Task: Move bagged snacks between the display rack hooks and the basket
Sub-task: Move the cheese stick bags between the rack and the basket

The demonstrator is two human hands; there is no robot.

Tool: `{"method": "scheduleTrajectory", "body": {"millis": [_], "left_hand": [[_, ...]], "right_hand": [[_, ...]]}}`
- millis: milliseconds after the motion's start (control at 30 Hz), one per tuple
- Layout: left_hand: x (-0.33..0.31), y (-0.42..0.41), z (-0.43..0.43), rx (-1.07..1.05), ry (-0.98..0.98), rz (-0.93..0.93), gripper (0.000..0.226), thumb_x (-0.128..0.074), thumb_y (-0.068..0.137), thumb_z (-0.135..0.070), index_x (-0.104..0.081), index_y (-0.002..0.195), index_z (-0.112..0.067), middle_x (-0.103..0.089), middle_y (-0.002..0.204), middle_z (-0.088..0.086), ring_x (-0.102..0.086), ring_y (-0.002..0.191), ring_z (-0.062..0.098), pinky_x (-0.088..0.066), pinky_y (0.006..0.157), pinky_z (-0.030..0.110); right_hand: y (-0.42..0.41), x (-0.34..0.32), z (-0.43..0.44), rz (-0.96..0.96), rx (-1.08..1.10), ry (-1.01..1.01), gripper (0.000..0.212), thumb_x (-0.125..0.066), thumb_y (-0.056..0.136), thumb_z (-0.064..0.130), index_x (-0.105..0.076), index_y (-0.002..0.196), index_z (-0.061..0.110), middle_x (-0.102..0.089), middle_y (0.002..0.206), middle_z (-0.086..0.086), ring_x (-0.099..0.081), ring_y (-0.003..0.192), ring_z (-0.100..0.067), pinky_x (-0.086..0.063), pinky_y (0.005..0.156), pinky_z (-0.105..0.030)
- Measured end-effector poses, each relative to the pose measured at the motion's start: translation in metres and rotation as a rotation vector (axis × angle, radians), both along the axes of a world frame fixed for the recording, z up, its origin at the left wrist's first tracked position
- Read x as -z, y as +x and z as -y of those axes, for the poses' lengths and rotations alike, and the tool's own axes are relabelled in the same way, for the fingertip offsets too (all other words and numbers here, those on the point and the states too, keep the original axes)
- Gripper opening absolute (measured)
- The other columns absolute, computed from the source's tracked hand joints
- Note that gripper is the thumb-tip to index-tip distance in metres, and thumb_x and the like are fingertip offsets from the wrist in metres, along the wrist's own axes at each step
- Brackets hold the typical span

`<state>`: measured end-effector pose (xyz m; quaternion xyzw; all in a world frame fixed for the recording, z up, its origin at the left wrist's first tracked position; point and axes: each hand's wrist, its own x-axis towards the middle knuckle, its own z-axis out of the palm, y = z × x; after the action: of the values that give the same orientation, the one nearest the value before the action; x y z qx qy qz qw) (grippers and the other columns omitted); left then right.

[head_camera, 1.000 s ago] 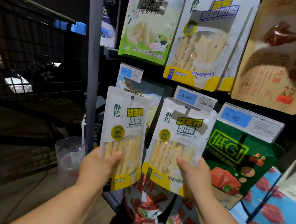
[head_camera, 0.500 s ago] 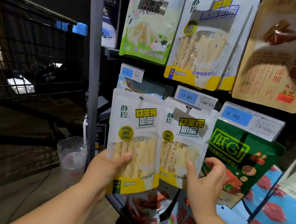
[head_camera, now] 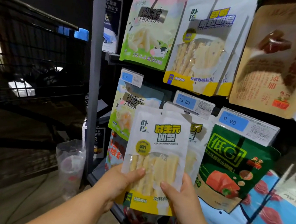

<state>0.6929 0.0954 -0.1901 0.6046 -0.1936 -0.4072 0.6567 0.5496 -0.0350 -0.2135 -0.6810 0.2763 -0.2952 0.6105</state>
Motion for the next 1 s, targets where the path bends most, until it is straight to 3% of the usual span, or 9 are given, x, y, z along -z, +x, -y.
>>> {"method": "scheduleTrajectory", "body": {"millis": [67,167,333,400,500,633,767,833,1000], "left_hand": [[0.005,0.001,0.004,0.055,0.049,0.03,0.05,-0.082,0.072,-0.042,-0.069,0.114,-0.018,-0.076,0.104,0.004,-0.071,0.098,0.024,-0.056,0.084,0.037],[0.011,0.003,0.011,0.06,0.154,0.056,0.041,-0.077,0.078,-0.045,-0.065,0.113,-0.027,-0.072,0.109,-0.004,-0.064,0.104,0.018,-0.049,0.073,0.03],[0.016,0.003,0.019,0.047,0.155,0.048,0.056,-0.081,0.076,-0.043,-0.06,0.123,-0.021,-0.07,0.116,-0.002,-0.062,0.11,0.019,-0.051,0.08,0.033],[0.017,0.005,0.022,0.028,0.151,0.083,0.07,-0.082,0.071,-0.048,-0.055,0.13,-0.02,-0.066,0.124,0.001,-0.062,0.111,0.02,-0.05,0.074,0.029],[0.018,0.006,0.027,-0.001,0.15,0.107,0.052,-0.078,0.079,-0.043,-0.059,0.122,-0.021,-0.07,0.114,0.0,-0.065,0.105,0.02,-0.051,0.082,0.032],[0.025,0.009,0.036,-0.037,0.128,0.135,0.085,-0.085,0.059,-0.06,-0.057,0.128,-0.02,-0.068,0.12,0.001,-0.065,0.109,0.023,-0.05,0.1,0.044],[0.026,0.004,0.051,-0.134,0.143,0.225,0.042,-0.078,0.081,-0.037,-0.062,0.115,-0.016,-0.073,0.101,0.002,-0.069,0.094,0.021,-0.054,0.093,0.042],[0.026,0.003,0.06,-0.186,0.196,0.306,0.04,-0.075,0.083,-0.037,-0.06,0.114,-0.016,-0.071,0.1,0.001,-0.068,0.093,0.021,-0.054,0.09,0.041],[0.025,0.001,0.074,-0.206,0.338,0.398,0.061,-0.07,0.086,-0.04,-0.045,0.136,-0.015,-0.06,0.124,0.008,-0.059,0.108,0.028,-0.05,0.094,0.042]], "right_hand": [[-0.002,-0.001,-0.005,0.016,0.082,-0.003,0.062,-0.084,0.069,0.042,-0.057,0.123,0.03,-0.07,0.117,0.009,-0.065,0.111,-0.015,-0.048,0.102,-0.05],[-0.004,-0.006,-0.008,0.066,0.181,-0.04,0.065,-0.077,0.062,0.05,-0.057,0.122,0.037,-0.07,0.117,0.013,-0.065,0.112,-0.013,-0.048,0.102,-0.05],[-0.006,-0.011,-0.005,0.085,0.231,-0.11,0.038,-0.075,0.085,0.017,-0.061,0.115,0.036,-0.071,0.108,0.018,-0.065,0.106,-0.008,-0.049,0.101,-0.048],[-0.006,-0.014,-0.005,0.077,0.252,-0.12,0.034,-0.073,0.086,0.016,-0.06,0.11,0.037,-0.071,0.104,0.018,-0.065,0.103,-0.006,-0.05,0.1,-0.045],[-0.005,-0.016,-0.004,0.066,0.271,-0.14,0.03,-0.073,0.086,0.019,-0.059,0.107,0.036,-0.068,0.106,0.016,-0.064,0.103,-0.008,-0.05,0.099,-0.046],[-0.003,-0.019,-0.002,0.039,0.309,-0.172,0.029,-0.072,0.087,0.018,-0.056,0.105,0.034,-0.065,0.109,0.013,-0.062,0.106,-0.013,-0.048,0.099,-0.042],[0.003,-0.018,0.005,-0.029,0.336,-0.193,0.037,-0.072,0.088,0.025,-0.053,0.119,0.02,-0.06,0.123,0.004,-0.054,0.121,-0.024,-0.043,0.104,-0.043],[0.008,-0.015,0.011,-0.085,0.345,-0.195,0.044,-0.07,0.09,0.029,-0.049,0.125,0.013,-0.054,0.124,0.007,-0.048,0.126,-0.023,-0.04,0.099,-0.034],[0.01,-0.008,0.019,-0.274,0.363,-0.293,0.033,-0.067,0.091,0.036,-0.048,0.097,0.009,-0.049,0.087,0.001,-0.047,0.083,-0.018,-0.037,0.068,-0.022]]}}
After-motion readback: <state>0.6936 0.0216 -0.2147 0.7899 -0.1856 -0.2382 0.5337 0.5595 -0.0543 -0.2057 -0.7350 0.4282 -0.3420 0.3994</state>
